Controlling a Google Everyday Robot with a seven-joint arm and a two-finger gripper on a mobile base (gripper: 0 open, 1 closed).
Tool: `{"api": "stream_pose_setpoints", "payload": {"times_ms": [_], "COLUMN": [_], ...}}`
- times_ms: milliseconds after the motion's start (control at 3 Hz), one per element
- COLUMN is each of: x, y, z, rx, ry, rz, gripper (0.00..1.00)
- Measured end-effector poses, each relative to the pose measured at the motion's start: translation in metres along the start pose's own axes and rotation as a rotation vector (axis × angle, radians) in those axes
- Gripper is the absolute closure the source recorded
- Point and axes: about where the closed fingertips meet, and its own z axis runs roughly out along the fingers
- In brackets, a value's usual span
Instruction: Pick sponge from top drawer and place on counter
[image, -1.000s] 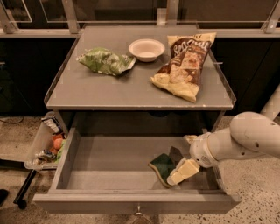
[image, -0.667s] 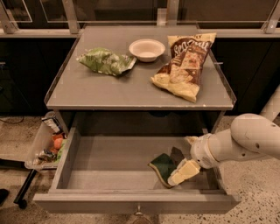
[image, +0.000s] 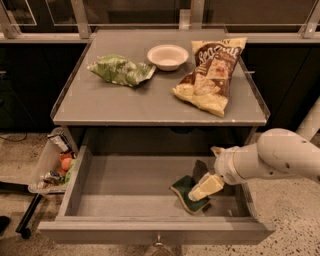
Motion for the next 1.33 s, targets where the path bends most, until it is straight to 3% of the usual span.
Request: {"api": "stream_pose_setpoints", "payload": {"times_ms": [667, 1000, 1333], "x": [0.004, 0.012, 0.02], "y": [0.003, 0.006, 0.004], "z": [0.006, 0.015, 0.029], "rx": [-0.016, 0.012, 0.092], "ry": [0.0, -0.028, -0.061], "rz": [0.025, 0.075, 0.102], "gripper": [0.0, 0.0, 0.0]}}
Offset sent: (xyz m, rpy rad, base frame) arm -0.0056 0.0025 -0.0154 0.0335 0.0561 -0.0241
